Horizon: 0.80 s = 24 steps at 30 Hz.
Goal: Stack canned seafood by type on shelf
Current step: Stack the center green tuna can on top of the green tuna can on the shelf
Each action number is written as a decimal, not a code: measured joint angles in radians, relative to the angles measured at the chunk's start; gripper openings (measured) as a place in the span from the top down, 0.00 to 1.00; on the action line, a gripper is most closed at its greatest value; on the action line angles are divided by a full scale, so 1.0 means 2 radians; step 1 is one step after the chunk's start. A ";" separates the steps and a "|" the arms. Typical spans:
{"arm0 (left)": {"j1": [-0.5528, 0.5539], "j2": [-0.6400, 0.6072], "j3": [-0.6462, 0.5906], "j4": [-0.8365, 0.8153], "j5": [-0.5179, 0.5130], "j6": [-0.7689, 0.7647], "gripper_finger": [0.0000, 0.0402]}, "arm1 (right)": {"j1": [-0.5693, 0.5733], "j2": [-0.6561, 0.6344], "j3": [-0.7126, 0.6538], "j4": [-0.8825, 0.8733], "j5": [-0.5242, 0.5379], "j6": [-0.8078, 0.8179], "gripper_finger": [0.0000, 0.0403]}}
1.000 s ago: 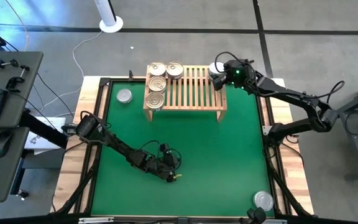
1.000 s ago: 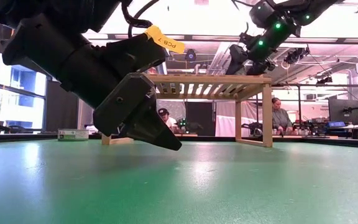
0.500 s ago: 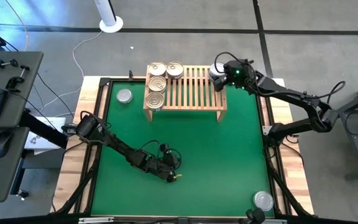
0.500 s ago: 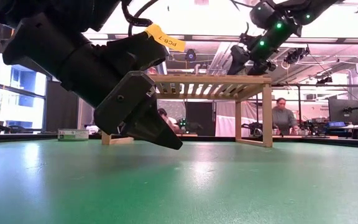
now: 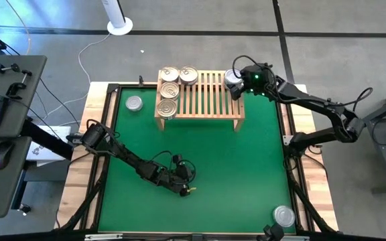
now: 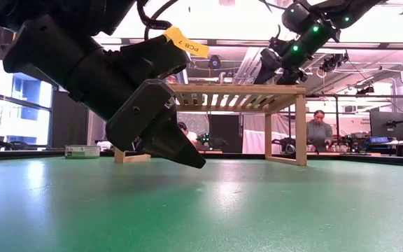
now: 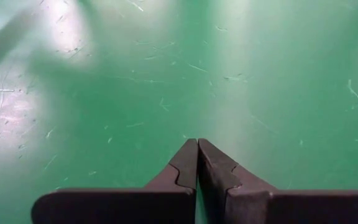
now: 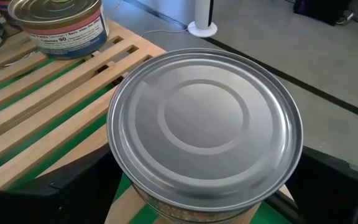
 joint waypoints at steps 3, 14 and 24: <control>0.000 0.000 0.000 0.000 0.000 0.000 1.00 | 0.000 0.000 0.000 0.000 0.000 0.000 0.01; 0.000 0.000 0.000 0.000 0.001 -0.001 1.00 | 0.005 0.000 0.020 -0.007 0.007 -0.009 0.01; 0.000 0.000 0.000 0.000 0.001 0.000 1.00 | 0.012 0.001 0.029 -0.039 0.030 -0.023 0.01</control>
